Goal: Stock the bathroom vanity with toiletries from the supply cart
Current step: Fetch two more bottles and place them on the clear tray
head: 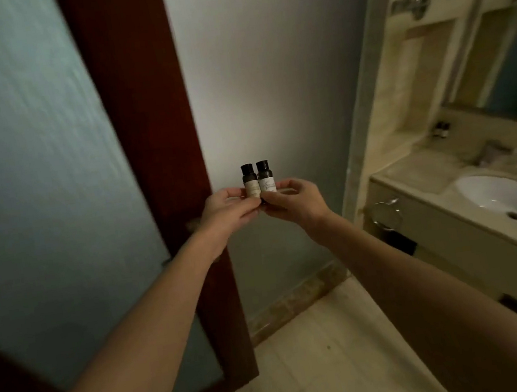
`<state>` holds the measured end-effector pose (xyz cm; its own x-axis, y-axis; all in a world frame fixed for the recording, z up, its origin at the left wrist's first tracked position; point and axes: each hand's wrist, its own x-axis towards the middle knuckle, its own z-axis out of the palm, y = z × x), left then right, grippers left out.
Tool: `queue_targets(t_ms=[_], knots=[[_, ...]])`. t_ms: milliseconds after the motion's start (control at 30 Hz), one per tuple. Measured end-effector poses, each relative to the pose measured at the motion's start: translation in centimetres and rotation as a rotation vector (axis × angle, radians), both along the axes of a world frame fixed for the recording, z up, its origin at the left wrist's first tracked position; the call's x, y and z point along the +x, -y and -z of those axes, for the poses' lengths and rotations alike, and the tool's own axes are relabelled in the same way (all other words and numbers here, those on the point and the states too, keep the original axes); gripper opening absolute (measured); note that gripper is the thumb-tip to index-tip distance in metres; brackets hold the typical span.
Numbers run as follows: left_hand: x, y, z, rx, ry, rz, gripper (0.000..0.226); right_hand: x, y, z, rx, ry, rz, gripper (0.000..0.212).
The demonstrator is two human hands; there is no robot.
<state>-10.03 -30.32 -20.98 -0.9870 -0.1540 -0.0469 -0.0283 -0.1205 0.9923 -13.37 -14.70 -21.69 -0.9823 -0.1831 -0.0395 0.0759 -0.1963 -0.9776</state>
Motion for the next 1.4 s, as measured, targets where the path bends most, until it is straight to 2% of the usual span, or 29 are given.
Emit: queue_targets(t_ms=[200,333,600,767,900,1033,1167,1300,1400], knots=[[-6.5,-11.8,0.0,-0.001,-0.012,0.113,0.023,-5.1,-12.0,0.4,0.009,-0.038,0.129,0.030],[-12.2,-19.2,-0.4,-0.025,-0.021,0.169,0.035,-9.3,-19.3,0.3,0.003,-0.047,0.188,0.039],[-20.3,-30.9,0.8,0.001,0.027,0.304,0.037,-14.4,-32.0,0.2,-0.001,0.007,0.260,0.032],[-24.5,-36.4,1.3,-0.025,0.068,0.379,0.035,-17.6,-37.8,1.6,0.014,0.051,0.372,0.039],[-29.6,-40.1,2.9,-0.025,0.112,0.435,0.042,-21.0,-41.6,2.8,0.040,0.078,0.457,0.037],[-35.8,-43.6,4.4,0.010,0.120,0.486,0.038,-25.8,-45.0,3.9,0.053,0.114,0.539,0.036],[-43.5,-46.6,5.4,0.007,0.125,0.560,0.041,-31.5,-48.0,4.1,0.145,0.147,0.588,0.036],[-50.2,-49.3,5.7,-0.022,0.097,0.648,0.034,-37.6,-51.0,4.2,0.297,0.159,0.607,0.030],[-54.6,-50.8,6.4,-0.048,0.133,0.668,0.035,-41.8,-53.1,5.0,0.310,0.173,0.666,0.029]])
